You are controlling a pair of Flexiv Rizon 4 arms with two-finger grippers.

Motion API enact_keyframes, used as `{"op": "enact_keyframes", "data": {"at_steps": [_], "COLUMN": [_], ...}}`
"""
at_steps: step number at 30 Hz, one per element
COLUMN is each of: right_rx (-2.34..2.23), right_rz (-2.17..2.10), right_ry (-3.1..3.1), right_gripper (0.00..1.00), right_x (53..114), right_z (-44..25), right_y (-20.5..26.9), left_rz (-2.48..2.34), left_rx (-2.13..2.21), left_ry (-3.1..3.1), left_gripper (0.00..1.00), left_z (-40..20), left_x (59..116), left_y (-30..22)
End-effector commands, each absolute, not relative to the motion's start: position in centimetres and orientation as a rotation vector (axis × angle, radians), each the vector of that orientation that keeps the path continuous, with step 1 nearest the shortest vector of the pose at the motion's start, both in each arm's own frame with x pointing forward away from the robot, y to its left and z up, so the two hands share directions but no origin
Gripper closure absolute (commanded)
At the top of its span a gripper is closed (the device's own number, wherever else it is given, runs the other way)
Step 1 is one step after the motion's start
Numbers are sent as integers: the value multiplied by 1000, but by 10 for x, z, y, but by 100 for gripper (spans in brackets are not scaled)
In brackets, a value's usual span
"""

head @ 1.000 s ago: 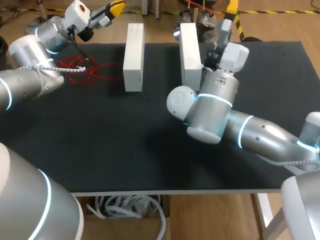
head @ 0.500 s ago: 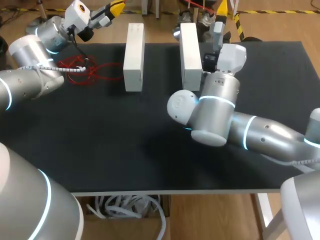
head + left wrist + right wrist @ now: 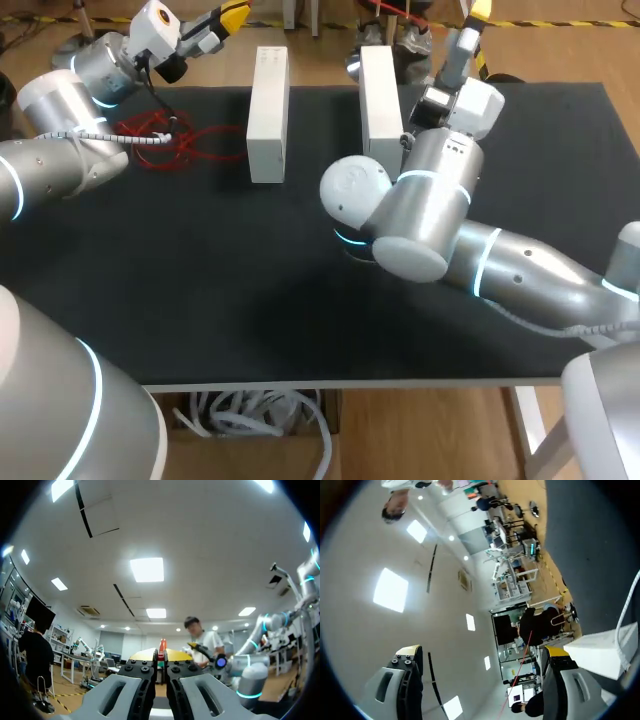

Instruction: Grab the tape and strap the tape.

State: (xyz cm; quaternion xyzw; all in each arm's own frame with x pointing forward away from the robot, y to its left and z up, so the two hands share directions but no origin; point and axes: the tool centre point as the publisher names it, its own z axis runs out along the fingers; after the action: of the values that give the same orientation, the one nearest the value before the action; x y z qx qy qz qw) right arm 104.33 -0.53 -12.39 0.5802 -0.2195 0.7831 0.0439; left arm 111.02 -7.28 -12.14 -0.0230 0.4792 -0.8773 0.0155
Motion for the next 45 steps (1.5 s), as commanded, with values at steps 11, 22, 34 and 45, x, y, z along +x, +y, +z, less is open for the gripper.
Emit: {"op": "enact_keyframes", "data": {"at_steps": [11,22,34,45], "right_rx": [1896,1890,1905,1864], "right_rz": [2296,2392,2399,2386], "right_ry": [-299,-373,-380,-410], "right_gripper": [0,0,0,0], "right_x": [1058,1069,1077,1096], "right_z": [-125,-126,-126,-128], "right_y": [-2,-4,7,9], "left_rz": [-2727,-2727,-2727,-2727], "left_rx": [-73,-73,-73,-73], "left_ry": [1491,1491,1491,1491], "left_gripper": [100,100,100,100], "left_z": [-121,-121,-121,-121], "left_x": [1110,1110,1110,1110], "left_y": [-73,-73,-73,-73]}}
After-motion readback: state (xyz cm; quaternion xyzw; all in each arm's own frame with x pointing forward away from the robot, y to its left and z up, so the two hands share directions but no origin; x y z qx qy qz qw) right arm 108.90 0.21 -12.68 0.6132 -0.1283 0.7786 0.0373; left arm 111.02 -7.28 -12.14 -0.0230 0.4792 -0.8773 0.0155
